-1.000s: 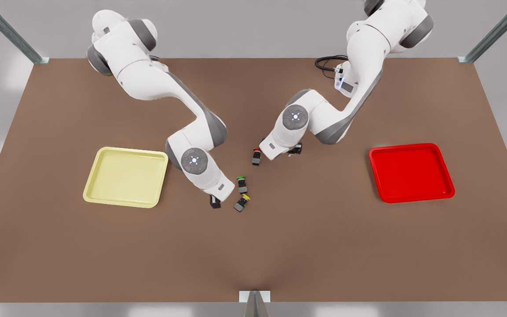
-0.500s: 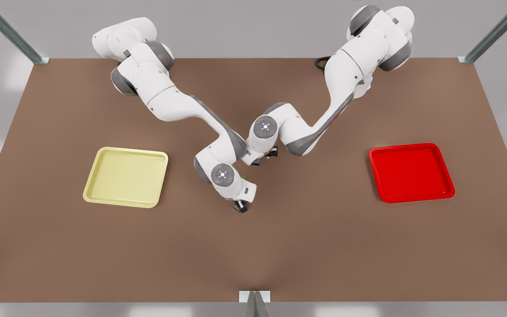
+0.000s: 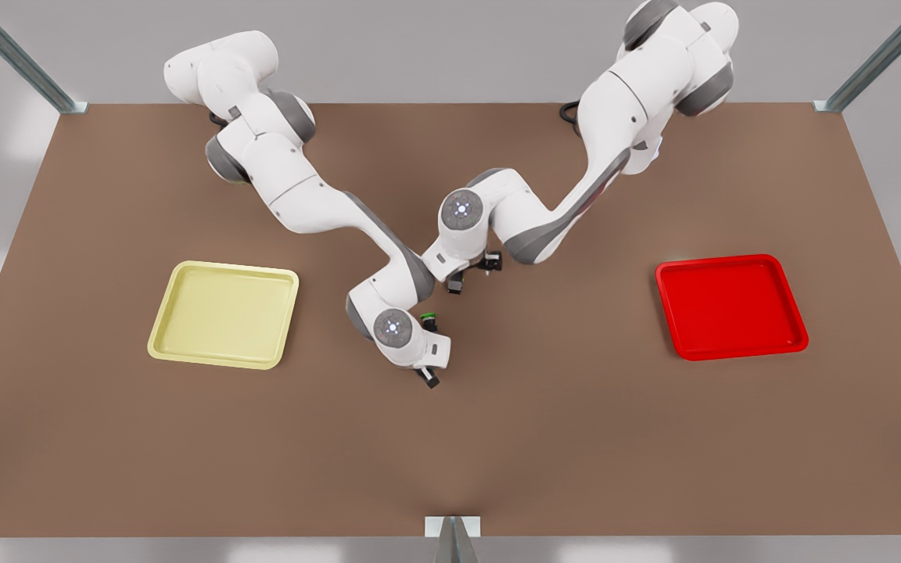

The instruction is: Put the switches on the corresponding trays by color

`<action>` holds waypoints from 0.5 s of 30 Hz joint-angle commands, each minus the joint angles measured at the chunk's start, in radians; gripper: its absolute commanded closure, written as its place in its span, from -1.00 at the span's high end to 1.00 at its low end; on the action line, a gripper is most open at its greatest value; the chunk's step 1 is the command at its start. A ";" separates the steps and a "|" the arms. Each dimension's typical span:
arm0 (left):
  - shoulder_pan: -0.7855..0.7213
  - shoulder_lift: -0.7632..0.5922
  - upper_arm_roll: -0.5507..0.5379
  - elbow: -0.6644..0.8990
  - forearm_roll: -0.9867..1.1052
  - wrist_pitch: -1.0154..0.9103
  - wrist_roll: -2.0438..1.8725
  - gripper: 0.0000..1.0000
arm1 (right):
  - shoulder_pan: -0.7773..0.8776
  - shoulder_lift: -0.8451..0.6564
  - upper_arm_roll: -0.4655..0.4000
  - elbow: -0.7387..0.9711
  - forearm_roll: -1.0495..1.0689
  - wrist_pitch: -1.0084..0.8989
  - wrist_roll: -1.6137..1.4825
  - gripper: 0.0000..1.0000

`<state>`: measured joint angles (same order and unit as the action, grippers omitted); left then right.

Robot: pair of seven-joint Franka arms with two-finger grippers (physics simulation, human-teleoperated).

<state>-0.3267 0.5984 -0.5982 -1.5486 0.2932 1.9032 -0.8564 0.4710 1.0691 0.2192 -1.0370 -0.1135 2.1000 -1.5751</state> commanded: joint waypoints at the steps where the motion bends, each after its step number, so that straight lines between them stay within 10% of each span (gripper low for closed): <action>1: 0.000 -0.002 0.000 -0.002 0.003 -0.001 0.000 0.99 | 0.000 0.000 0.000 0.000 0.000 0.000 0.000 1.00; 15: -0.002 -0.003 0.002 -0.011 -0.002 0.025 -0.007 0.99 | 0.017 0.051 0.006 0.035 0.002 -0.003 0.001 1.00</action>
<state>-0.3270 0.5957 -0.5967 -1.5601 0.2912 1.9282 -0.8646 0.4878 1.1200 0.2255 -1.0030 -0.1120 2.0970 -1.5739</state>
